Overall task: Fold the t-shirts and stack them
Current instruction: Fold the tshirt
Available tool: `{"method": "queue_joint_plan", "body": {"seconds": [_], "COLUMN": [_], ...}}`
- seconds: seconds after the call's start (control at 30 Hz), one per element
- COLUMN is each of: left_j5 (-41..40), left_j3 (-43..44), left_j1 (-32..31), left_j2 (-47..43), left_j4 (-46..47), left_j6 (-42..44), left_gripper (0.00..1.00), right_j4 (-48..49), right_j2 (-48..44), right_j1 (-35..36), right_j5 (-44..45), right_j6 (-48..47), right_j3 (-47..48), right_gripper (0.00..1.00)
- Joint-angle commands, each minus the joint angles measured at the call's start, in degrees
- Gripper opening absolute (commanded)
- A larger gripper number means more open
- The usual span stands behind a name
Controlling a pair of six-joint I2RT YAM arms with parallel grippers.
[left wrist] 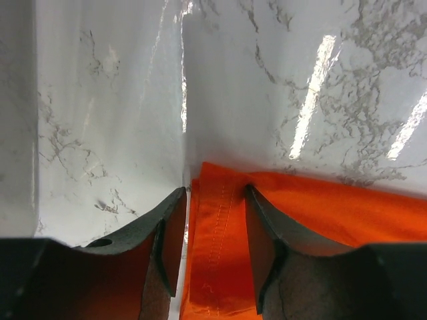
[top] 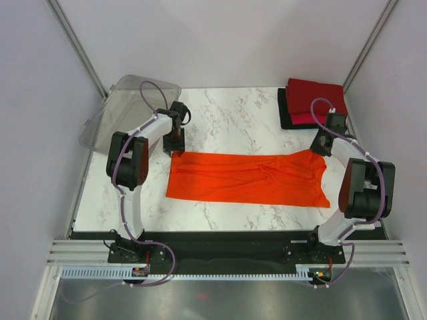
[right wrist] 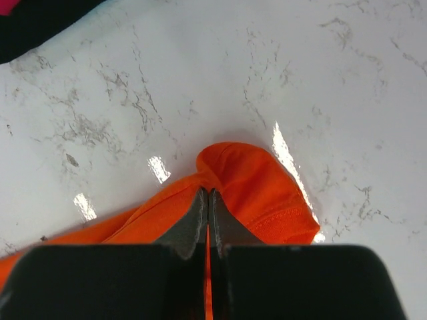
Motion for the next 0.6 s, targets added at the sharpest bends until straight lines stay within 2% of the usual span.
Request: {"method": "queue_joint_plan", "body": {"seconds": [0.0, 0.2, 0.27, 0.3, 0.4, 0.57], "left_j5": [-0.1, 0.8, 1.0, 1.0, 0.7, 5.2], "left_j3": [2.8, 5.1, 4.7, 4.6, 3.2, -5.4], "left_j1": [0.2, 0.1, 0.1, 0.1, 0.1, -0.1], "left_j2": [1.2, -2.0, -4.1, -5.9, -9.1, -15.2], "left_j4": [0.6, -0.4, -0.7, -1.0, -2.4, -1.7], "left_j6": [2.2, 2.9, 3.5, 3.7, 4.1, 3.9], "left_gripper": [0.49, 0.52, 0.54, 0.55, 0.55, 0.53], "right_j4": [-7.7, -6.3, -6.9, -7.7, -12.0, -19.9], "right_j2": [-0.8, -2.8, -3.0, -3.0, -3.1, -3.7], "right_j1": [-0.5, -0.5, -0.5, -0.5, -0.5, -0.5], "right_j5": [1.2, 0.2, 0.8, 1.2, 3.1, 6.4], "right_j6": [1.9, 0.6, 1.0, 1.6, 4.6, 9.3], "right_j3": [3.4, 0.7, 1.9, 2.5, 6.5, 9.5], "right_gripper": [0.01, 0.04, 0.16, 0.25, 0.36, 0.39]}}
